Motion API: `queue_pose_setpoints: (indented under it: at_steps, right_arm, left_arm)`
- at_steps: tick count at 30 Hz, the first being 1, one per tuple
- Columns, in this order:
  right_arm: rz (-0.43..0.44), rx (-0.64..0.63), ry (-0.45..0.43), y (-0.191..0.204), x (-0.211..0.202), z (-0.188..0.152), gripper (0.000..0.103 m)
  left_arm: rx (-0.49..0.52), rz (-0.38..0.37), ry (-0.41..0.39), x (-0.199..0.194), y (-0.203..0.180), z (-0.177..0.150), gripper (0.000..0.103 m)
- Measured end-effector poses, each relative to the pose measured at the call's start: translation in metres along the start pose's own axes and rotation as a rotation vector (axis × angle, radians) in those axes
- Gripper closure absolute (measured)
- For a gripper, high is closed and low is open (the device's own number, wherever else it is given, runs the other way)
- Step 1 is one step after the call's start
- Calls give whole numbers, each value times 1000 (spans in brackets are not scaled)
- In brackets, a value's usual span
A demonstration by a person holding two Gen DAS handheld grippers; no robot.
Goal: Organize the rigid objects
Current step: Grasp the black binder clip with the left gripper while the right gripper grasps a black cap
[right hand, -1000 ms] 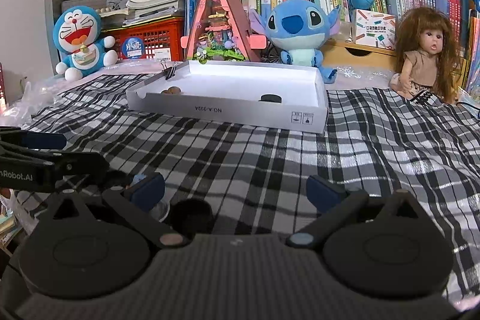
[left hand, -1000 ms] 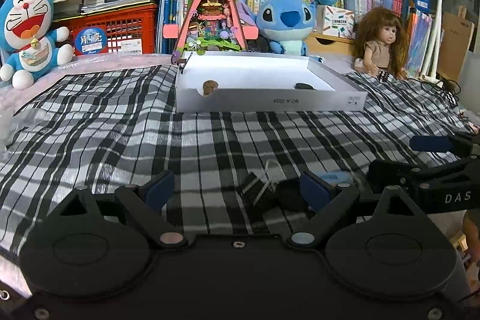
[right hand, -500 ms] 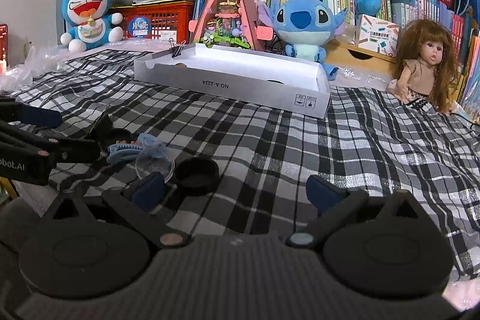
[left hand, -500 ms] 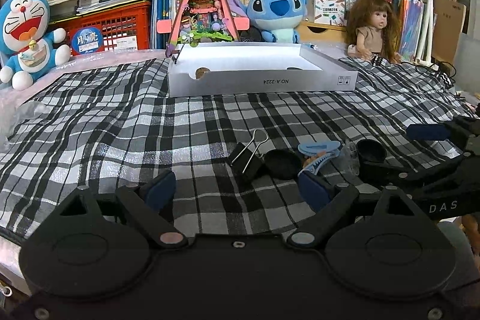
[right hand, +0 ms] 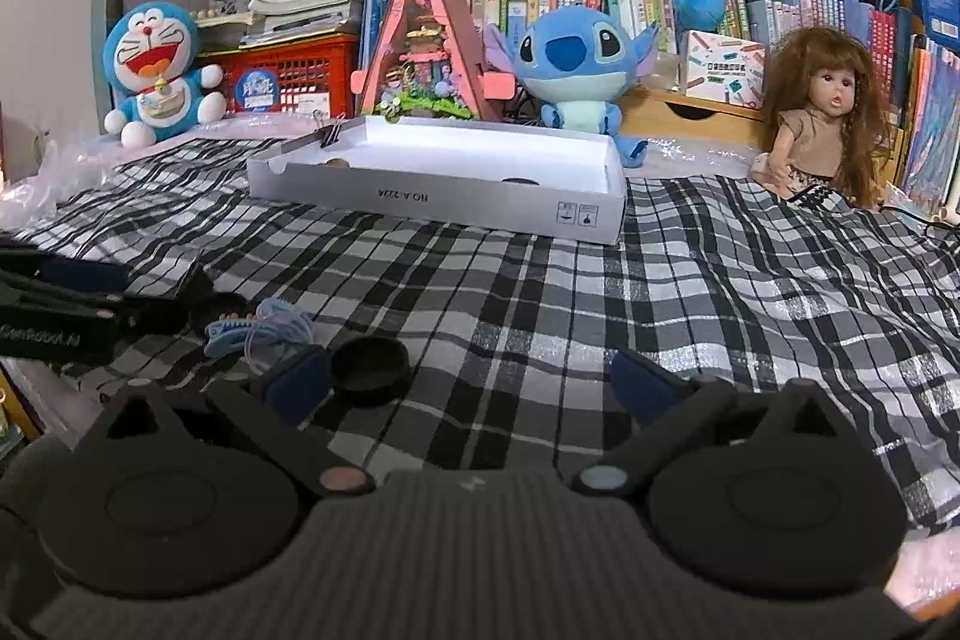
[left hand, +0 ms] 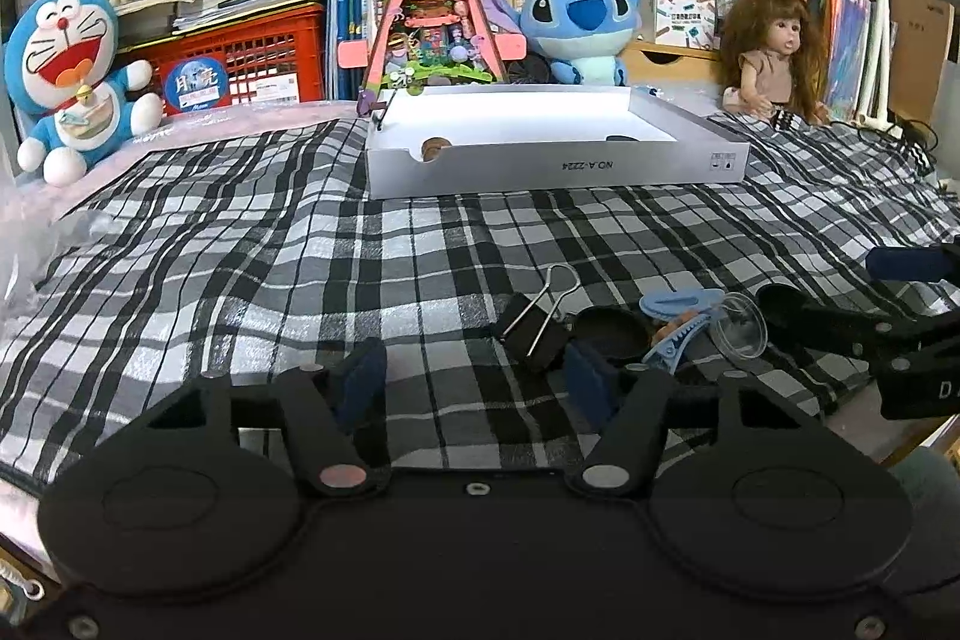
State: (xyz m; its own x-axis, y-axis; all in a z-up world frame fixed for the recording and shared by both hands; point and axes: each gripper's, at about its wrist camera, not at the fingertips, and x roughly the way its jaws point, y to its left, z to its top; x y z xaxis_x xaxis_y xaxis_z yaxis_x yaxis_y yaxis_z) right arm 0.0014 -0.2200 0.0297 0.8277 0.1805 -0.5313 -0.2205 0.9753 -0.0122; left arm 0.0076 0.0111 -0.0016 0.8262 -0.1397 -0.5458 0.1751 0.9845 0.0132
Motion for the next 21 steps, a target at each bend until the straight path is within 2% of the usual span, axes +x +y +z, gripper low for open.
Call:
queue_pose_setpoints:
  at_steps: [3,12,14,16,20,21]
  right_arm:
    - [10,-25,16,3,0,-2,9]
    - [33,-103,18,21,5,-2,19]
    - [45,-102,23,23,7,-1,24]
    - [53,-95,27,23,9,0,27]
    - [47,-84,24,25,12,0,32]
    - [48,-82,23,25,13,0,35]
  left_arm:
    - [15,9,2,5,-4,3,44]
    - [10,2,3,15,-2,10,46]
    - [21,-12,-2,18,-2,11,57]
    - [29,-24,-2,20,-2,12,59]
    - [44,-48,1,22,-7,12,72]
    - [50,-50,3,22,-8,12,72]
